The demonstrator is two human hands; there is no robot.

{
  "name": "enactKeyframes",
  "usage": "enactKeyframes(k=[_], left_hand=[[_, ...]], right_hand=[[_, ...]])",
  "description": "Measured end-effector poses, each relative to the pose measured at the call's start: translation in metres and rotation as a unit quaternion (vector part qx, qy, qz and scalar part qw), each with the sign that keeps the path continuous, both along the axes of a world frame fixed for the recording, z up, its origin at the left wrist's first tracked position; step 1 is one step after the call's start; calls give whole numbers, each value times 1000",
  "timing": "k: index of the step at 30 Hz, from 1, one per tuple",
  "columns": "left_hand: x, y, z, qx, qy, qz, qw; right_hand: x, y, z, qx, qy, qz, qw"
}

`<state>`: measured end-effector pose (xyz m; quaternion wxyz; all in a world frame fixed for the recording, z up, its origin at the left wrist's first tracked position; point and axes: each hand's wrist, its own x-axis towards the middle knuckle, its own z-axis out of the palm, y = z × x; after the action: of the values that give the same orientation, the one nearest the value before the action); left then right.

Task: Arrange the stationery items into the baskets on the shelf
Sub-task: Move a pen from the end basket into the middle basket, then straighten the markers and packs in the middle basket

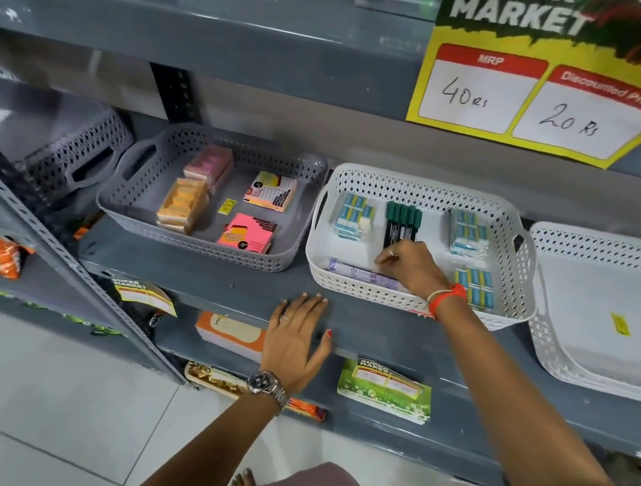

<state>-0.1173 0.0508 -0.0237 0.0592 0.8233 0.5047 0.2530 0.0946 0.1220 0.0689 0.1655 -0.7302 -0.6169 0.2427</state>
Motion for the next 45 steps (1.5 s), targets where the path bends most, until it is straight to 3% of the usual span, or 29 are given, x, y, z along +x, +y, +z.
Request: enactKeyframes(k=[4, 7, 10, 12, 15, 26, 31, 34, 36, 39, 41, 45], left_hand=[[7, 13, 41, 120, -154, 26, 980], [30, 40, 91, 110, -201, -10, 973], [58, 73, 122, -71, -54, -52, 995], [74, 94, 123, -197, 91, -54, 975], [85, 109, 117, -266, 234, -64, 933], [81, 111, 108, -275, 268, -63, 921], [80, 117, 111, -264, 208, -32, 941], [82, 123, 118, -241, 64, 5, 968], [85, 129, 125, -249, -32, 41, 967], [90, 141, 133, -361, -155, 84, 916], [91, 147, 134, -424, -186, 104, 880], [97, 152, 133, -464, -238, 116, 845]], right_hand=[[14, 2, -2, 32, 11, -53, 998], [18, 0, -3, 1, 8, -40, 999], [15, -2, -2, -40, -7, -12, 999], [14, -4, 0, -53, -7, 0, 999], [12, -7, 3, -56, -4, 23, 998], [14, -11, 3, -61, 19, 42, 997], [13, -4, 2, -40, 47, 0, 998], [8, 8, 4, 14, 103, -67, 992], [4, 21, 5, 20, 145, -101, 984], [-2, 42, 3, 10, 193, -135, 972], [-4, 54, -2, -7, 211, -151, 966], [-4, 75, -16, -45, 256, -156, 953]])
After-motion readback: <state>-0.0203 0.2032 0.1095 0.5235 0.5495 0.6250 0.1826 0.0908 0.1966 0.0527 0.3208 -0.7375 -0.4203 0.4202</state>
